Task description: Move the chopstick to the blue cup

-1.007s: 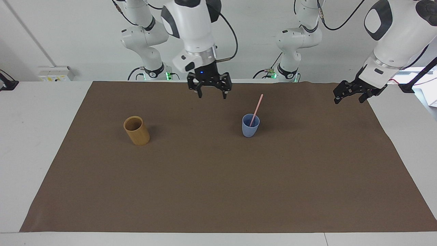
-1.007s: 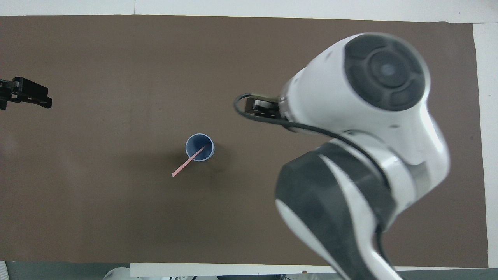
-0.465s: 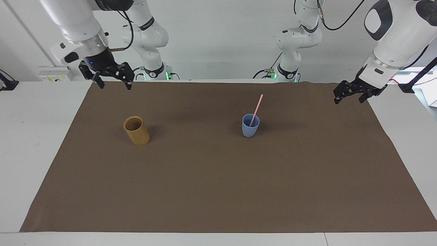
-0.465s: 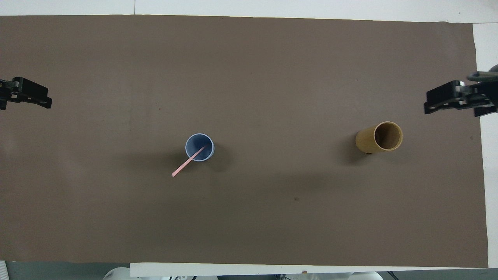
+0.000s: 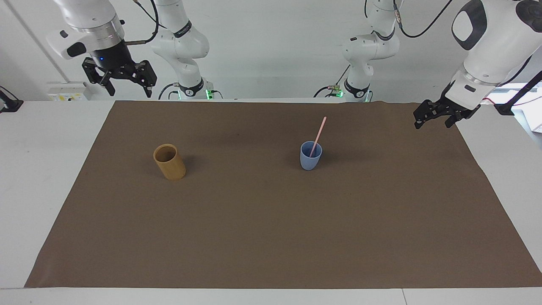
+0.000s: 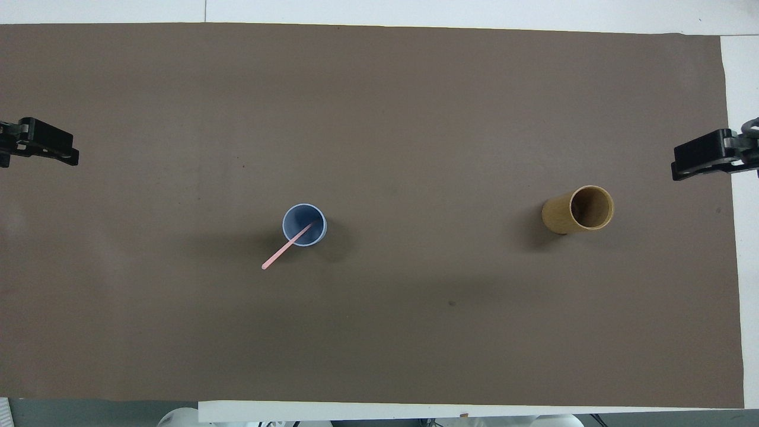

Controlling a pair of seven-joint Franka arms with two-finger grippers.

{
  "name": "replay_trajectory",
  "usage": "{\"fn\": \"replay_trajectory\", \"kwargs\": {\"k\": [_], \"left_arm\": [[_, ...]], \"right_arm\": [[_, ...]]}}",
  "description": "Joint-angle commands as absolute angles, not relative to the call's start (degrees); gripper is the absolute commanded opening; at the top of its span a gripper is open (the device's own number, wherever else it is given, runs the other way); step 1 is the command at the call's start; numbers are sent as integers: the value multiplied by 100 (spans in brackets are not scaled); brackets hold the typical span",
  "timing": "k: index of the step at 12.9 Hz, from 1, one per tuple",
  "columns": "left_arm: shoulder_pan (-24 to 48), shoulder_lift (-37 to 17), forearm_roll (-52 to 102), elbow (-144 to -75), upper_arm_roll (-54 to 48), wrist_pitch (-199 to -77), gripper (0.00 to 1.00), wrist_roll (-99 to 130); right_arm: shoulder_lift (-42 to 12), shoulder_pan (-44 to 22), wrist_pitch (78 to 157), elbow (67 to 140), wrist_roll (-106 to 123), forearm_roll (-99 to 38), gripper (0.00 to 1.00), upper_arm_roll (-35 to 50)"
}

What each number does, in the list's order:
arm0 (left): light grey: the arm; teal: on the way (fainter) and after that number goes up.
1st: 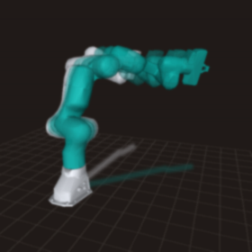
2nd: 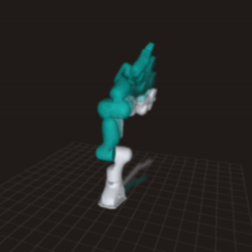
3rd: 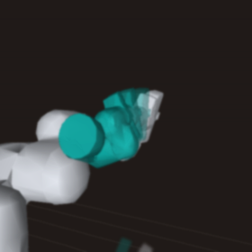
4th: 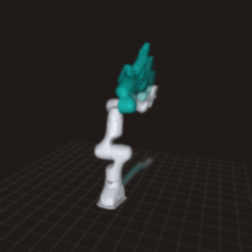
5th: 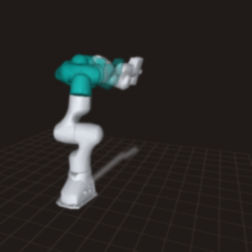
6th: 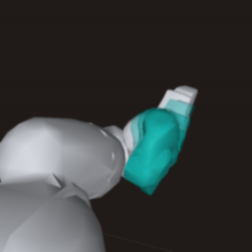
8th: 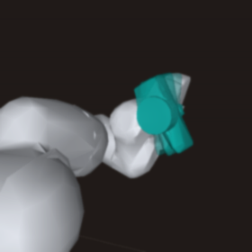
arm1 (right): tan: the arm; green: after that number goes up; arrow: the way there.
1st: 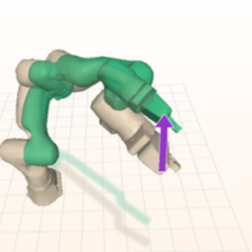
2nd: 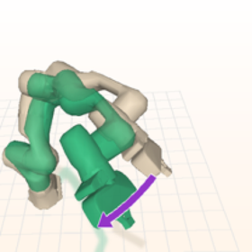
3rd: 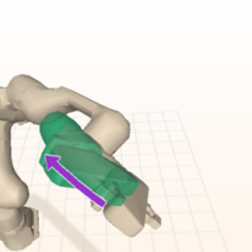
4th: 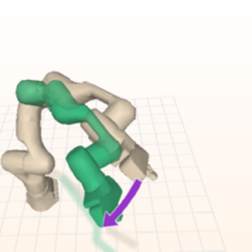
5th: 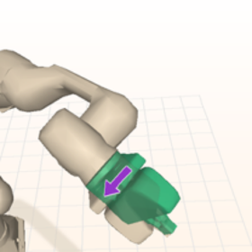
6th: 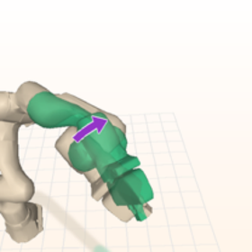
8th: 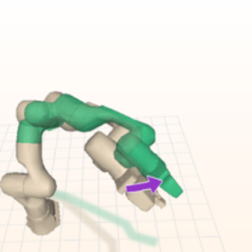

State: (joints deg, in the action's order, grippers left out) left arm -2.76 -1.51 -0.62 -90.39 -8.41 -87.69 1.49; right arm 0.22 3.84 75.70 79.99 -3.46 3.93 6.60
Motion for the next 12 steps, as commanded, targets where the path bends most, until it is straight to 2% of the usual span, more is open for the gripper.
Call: {"fn": "replay_trajectory", "kwargs": {"k": [1, 3, 9, 12], "left_arm": [[-299, -88, -44, -9097, -835, -8701, 100, 202], [-299, -88, -44, -9097, -835, -8692, 100, 202], [-299, -88, -44, -9097, -835, -8701, 100, 202], [-299, -88, -44, -9097, -835, -8701, 100, 202]], "right_arm": [[281, 212, 7524, 8279, -272, 483, 100, 361], [447, 193, 7576, 8584, -290, 466, 100, 360], [483, 211, 7709, 8674, -290, 431, 100, 308], [492, 193, 7743, 8727, -273, 36, 100, 19]]}}
